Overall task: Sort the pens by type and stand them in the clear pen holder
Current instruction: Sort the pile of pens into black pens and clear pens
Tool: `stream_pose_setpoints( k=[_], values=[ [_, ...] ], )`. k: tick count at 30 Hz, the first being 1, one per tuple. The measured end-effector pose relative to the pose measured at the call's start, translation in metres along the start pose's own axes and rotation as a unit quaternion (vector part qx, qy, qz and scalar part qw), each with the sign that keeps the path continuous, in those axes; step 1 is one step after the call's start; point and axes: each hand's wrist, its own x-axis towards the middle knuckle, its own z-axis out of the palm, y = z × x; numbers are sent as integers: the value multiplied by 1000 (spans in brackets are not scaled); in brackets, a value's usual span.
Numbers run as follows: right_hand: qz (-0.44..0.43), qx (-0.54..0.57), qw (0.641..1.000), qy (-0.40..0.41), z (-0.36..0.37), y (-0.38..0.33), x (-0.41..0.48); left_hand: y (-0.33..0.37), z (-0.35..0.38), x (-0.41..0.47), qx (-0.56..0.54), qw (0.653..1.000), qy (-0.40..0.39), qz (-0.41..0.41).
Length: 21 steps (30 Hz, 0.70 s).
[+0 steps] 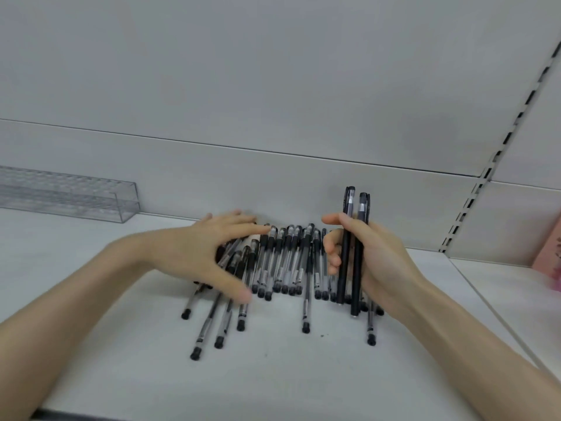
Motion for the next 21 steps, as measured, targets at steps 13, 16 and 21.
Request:
stream_pose_setpoints(
  k=[13,16,21],
  values=[
    [4,0,1000,-1,17,-3,2,-5,5,2,-58,996,58,-42],
    [8,-10,1000,-6,18,-4,2,-5,1,2,-46,990,111,-75],
    [-11,-38,999,-32,31,-5,8,4,-4,1,-107,979,157,-77]
  ],
)
